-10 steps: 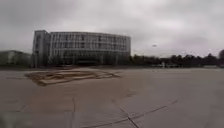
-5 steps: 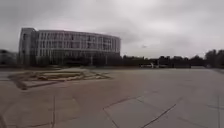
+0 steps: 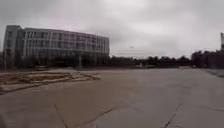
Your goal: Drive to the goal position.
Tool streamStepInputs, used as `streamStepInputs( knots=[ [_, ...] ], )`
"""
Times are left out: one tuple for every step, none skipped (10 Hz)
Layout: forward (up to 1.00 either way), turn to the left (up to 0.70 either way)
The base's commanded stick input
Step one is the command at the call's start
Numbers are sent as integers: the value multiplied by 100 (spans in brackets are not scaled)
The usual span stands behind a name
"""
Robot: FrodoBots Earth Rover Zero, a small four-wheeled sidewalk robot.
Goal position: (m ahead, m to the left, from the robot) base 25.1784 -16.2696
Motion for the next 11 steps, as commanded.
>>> streamStepInputs(
  knots=[
    [70, -25],
    [70, -25],
    [70, -25],
    [70, -25],
    [70, -25],
    [70, -25],
    [70, -25],
    [70, -24],
    [70, -19],
    [70, -5],
    [70, 0]
  ],
)
